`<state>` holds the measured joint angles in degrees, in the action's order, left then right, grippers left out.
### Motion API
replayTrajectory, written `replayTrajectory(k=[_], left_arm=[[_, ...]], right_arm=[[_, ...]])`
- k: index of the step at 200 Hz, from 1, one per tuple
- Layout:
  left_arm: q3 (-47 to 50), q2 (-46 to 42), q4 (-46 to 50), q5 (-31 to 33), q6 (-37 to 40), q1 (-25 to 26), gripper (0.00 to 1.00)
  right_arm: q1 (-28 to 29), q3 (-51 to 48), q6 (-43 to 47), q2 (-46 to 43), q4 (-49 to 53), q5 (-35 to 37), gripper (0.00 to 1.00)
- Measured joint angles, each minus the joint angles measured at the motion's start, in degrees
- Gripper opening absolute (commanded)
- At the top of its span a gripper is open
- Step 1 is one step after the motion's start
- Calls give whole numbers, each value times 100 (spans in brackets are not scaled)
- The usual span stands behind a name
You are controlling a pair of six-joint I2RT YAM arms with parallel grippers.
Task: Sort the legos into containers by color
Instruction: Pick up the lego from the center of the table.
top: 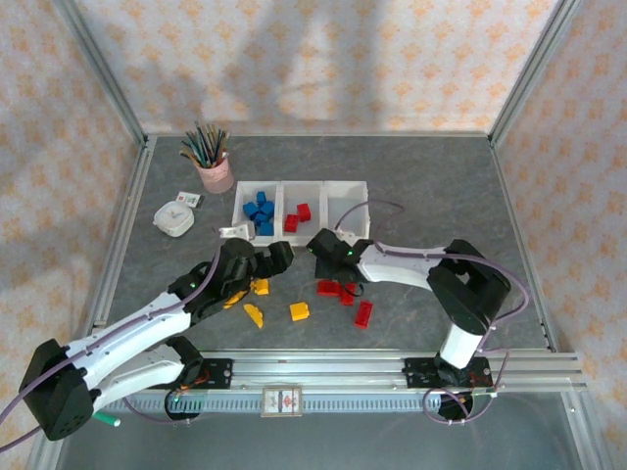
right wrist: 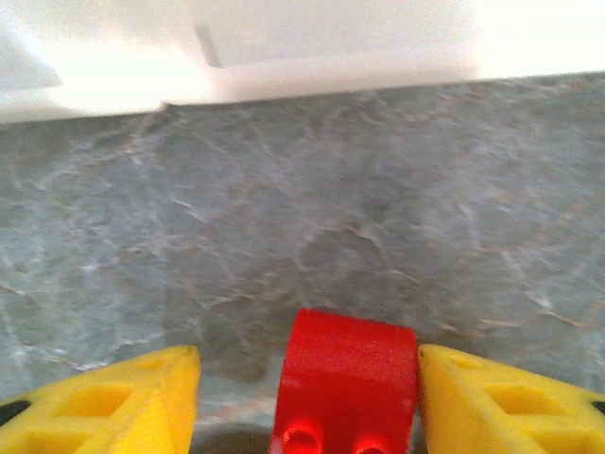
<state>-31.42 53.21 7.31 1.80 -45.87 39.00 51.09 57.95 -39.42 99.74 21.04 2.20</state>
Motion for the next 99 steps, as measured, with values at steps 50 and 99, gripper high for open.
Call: replayTrajectory(k=[50,99], left_arm=[[15,-372,264,173,-105,0,99],[15,-380,282,173,-122,0,99]], right_arm=[[74,306,116,286,188,63,52],[72,306,278,361,372,90,40]])
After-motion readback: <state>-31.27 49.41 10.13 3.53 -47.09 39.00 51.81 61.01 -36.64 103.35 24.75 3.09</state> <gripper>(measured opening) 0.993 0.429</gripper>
